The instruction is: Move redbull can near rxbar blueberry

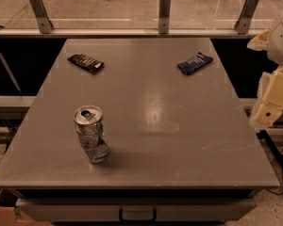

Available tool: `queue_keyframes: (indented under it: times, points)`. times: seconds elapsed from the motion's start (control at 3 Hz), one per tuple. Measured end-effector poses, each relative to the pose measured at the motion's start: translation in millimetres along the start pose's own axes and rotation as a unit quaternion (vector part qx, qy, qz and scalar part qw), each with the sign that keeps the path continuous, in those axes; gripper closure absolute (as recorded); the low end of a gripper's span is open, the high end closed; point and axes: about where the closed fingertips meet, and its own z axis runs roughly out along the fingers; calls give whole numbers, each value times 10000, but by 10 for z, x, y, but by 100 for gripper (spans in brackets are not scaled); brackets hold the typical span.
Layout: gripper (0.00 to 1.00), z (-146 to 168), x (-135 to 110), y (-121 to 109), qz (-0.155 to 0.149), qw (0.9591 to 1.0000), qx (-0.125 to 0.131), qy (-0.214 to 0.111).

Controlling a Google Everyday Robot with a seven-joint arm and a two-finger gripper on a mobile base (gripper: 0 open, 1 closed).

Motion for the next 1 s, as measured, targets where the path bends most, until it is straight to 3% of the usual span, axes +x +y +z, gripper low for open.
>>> queue_keyframes:
  times: [0.33, 0.67, 1.0]
  points:
    - [0, 0, 0, 0, 0, 10000, 1, 0]
    - [0, 59, -73, -34, -46, 9996, -65, -262]
    - [0, 296, -405, 142, -418, 9949, -438, -802]
